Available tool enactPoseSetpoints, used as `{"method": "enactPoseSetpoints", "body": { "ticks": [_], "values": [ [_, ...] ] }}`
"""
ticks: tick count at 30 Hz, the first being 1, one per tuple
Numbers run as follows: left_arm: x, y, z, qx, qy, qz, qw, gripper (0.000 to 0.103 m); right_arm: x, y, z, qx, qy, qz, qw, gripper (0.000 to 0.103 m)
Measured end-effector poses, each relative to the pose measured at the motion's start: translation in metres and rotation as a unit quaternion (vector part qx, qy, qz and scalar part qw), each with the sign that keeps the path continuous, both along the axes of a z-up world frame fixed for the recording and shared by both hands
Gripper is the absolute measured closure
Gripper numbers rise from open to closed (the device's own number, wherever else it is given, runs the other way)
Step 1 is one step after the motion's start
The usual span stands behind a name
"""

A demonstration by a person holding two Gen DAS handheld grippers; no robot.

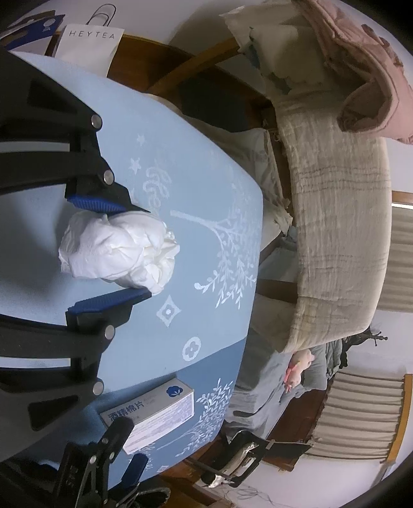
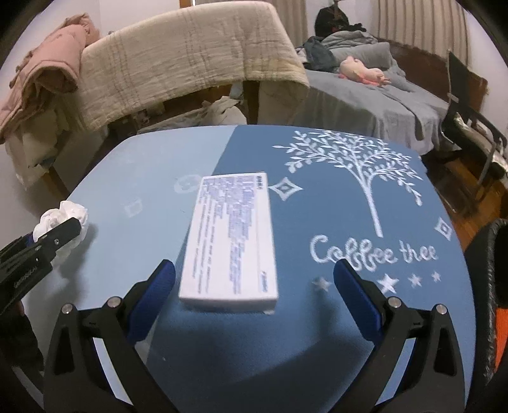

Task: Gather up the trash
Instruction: 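Grasp the white medicine box with the right tool while the left tool holds the tissue, then carry the tissue and white box over the bin and open both tools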

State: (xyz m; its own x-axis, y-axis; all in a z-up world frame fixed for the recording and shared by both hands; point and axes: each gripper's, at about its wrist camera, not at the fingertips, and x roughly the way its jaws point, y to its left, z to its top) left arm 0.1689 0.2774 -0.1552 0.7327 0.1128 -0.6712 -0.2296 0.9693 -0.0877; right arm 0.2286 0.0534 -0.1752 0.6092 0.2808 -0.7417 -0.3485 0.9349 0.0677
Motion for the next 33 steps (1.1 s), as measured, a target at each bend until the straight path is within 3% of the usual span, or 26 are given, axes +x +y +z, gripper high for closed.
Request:
{"method": "enactPoseSetpoints", "body": {
  "ticks": [2, 5, 10, 12, 33],
  "values": [
    [0.0, 0.0, 0.0, -0.001, 0.0, 0.001, 1.0, 0.059, 0.002, 0.005, 0.0, -0.003, -0.002, 0.001, 1.0, 0.008],
    [0.001, -0.001, -0.001, -0.002, 0.002, 0.002, 1.0, 0.059, 0.006, 0.012, -0.004, -0.019, 0.008, 0.005, 1.0, 0.023],
    [0.001, -0.002, -0.001, 0.003, 0.003, 0.0, 1.0, 0.059, 0.012, 0.014, -0.01, -0.022, 0.027, 0.004, 0.999, 0.037],
    [0.0, -0.002, -0.001, 0.003, 0.002, 0.0, 1.0, 0.059, 0.012, 0.012, -0.009, -0.016, 0.028, 0.005, 0.999, 0.049],
    [-0.025, -0.073, 0.026, -0.001, -0.034, -0.048, 0.9982, 0.059, -0.033, -0.055, 0.04, 0.022, -0.016, -0.018, 0.999, 0.049]
  ]
}}
